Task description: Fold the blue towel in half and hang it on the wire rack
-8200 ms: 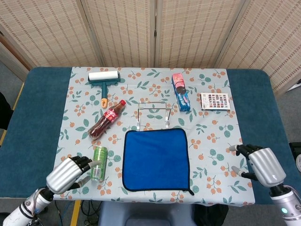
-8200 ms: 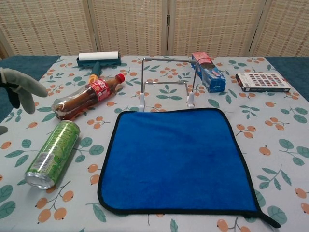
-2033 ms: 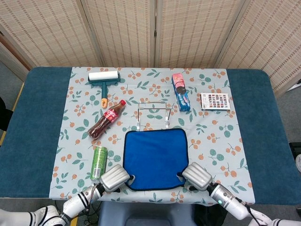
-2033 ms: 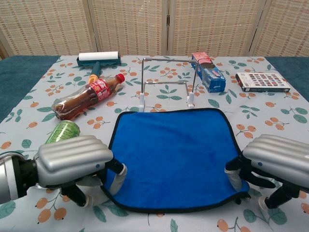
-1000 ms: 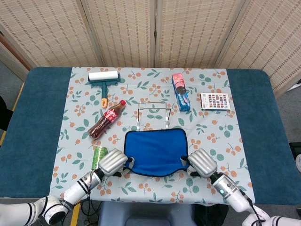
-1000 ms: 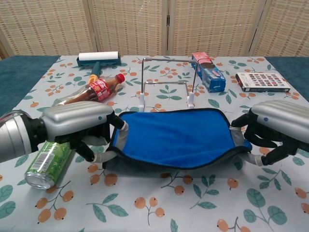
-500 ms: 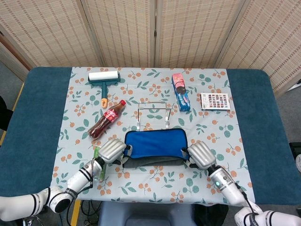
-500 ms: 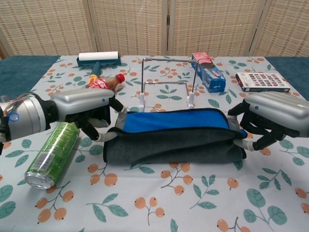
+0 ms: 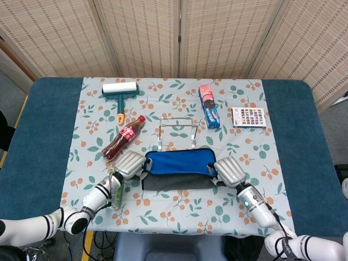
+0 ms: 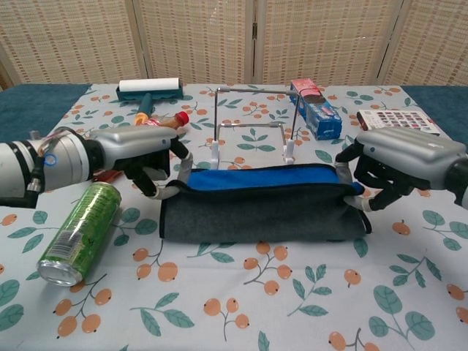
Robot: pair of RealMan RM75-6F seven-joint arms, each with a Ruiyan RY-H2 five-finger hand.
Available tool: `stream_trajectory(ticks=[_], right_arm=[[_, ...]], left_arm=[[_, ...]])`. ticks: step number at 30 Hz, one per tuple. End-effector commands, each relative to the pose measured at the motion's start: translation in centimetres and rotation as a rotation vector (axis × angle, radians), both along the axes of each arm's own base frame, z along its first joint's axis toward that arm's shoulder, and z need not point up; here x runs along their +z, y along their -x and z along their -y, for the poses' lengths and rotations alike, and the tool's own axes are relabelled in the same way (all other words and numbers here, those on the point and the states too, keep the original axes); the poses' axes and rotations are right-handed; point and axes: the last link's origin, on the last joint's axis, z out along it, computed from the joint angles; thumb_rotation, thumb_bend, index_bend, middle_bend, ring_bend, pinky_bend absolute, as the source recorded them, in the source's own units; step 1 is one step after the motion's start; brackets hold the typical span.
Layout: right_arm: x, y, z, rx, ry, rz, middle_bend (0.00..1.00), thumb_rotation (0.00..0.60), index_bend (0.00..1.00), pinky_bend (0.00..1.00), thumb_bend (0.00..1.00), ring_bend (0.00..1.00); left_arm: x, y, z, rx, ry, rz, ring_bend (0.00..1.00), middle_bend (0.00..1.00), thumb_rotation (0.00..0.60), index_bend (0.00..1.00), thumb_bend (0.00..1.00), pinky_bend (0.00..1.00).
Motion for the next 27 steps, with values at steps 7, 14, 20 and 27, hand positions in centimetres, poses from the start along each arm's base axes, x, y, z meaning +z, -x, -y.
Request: stream_trajectory(ticks=[7, 14, 20, 27], right_arm=[[-0.3, -0.5, 1.6, -0.003, 0.017, -0.029, 0.9, 0.6, 0.69, 1.0, 0.41, 0.88], [-0.7, -0.7, 2.9, -0.009, 0.021, -0.06, 0.9, 0.6, 0.69, 1.0, 0.41, 0.88], [-1.1, -0.8, 3.8, -0.019, 0.026, -0.076, 0.9, 0.6, 0.69, 1.0, 0.41, 0.88], [-1.5, -0.9, 4.6, -0.027, 0.03, -0.085, 0.9, 0.6, 0.69, 1.0, 0.41, 0.88]], left_arm=[[-0.4, -0.7, -2.1, 0.033, -0.016, -0.016, 0.92, 1.0, 0.6, 0.59, 0.44, 1.0], [-1.0, -0.8, -3.6, 0.066, -0.032, -0.048, 0.92, 1.0, 0.6, 0.58, 0.44, 1.0], [-1.4, -0.6, -4.5, 0.095, -0.039, -0.072, 0.92, 1.0, 0.6, 0.58, 0.44, 1.0], [-1.5, -0.5, -5.3, 0.121, -0.054, -0.086, 0.92, 1.0, 0.6, 0.58, 0.44, 1.0]])
